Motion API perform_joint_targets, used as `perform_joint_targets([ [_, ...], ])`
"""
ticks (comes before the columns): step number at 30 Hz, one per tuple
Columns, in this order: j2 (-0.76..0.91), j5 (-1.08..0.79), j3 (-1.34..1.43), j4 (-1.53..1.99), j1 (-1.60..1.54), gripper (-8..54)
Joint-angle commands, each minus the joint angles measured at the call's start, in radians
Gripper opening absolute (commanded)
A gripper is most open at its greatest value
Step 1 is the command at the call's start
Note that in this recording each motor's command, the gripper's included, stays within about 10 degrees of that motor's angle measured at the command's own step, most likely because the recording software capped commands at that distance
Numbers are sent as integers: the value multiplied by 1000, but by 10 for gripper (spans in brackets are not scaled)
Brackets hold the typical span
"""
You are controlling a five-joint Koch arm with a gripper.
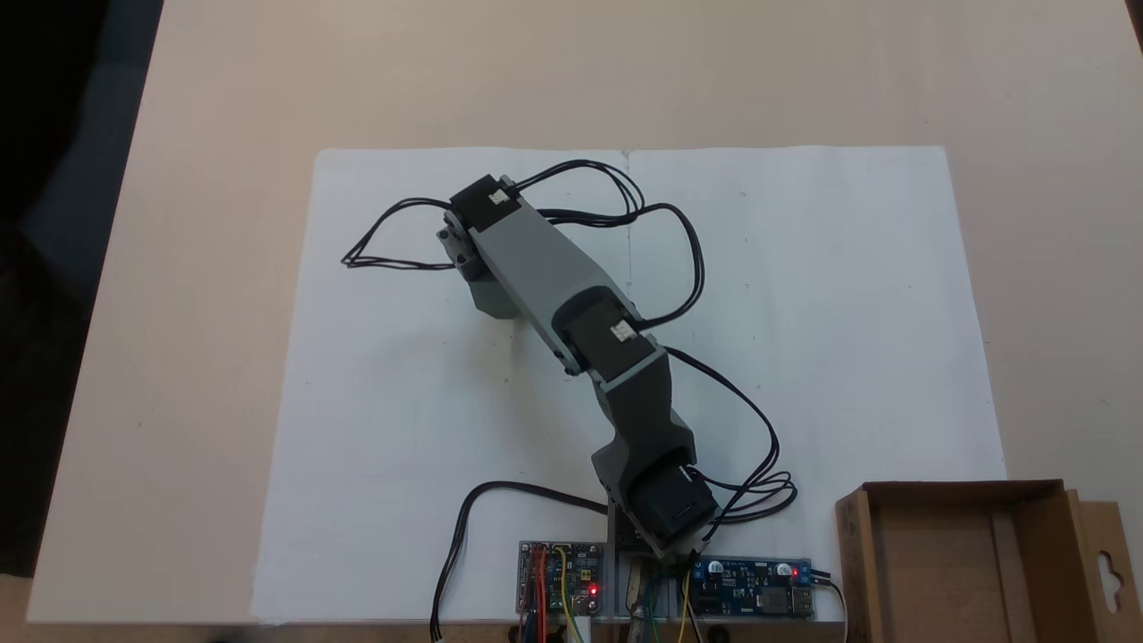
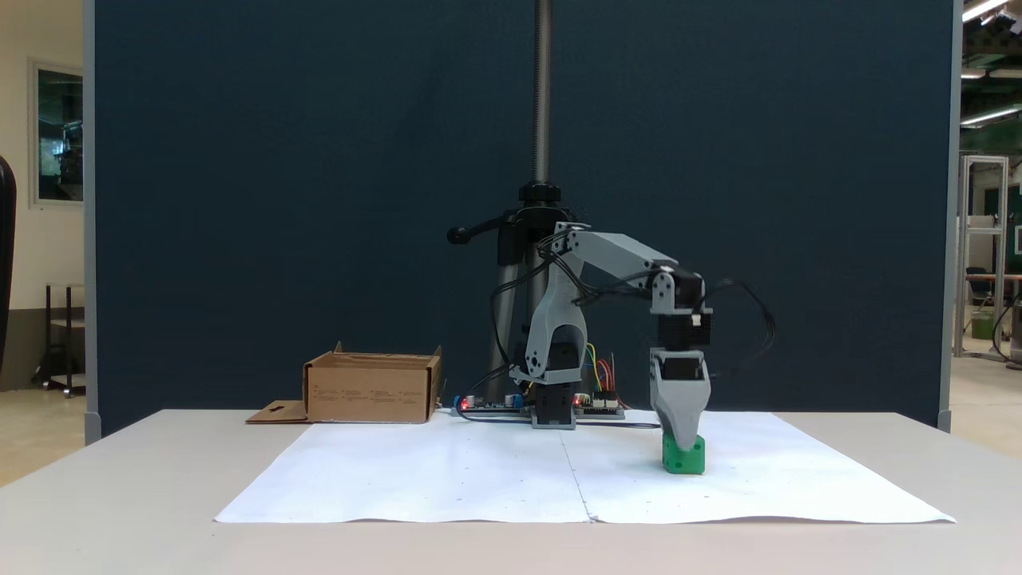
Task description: Grasp a green dice and put it in the bin.
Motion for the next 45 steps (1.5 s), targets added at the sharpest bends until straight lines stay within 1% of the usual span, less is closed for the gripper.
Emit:
perform_joint_targets([
  [1, 6, 84, -41, -31, -14, 417],
  [20, -67, 81, -41, -51, -12, 415],
  [22, -78, 81, -40, -51, -12, 411],
  [25, -91, 83, -40, -51, -12, 381],
  [27, -95, 83, -41, -52, -11, 381],
  [33, -100, 89, -41, -52, 2, 298],
  [38, -98, 118, -38, -48, 5, 214],
  [41, -98, 127, -35, -46, 5, 185],
  [43, -92, 137, -32, -46, 5, 130],
  [45, -87, 137, -31, -46, 14, 121],
])
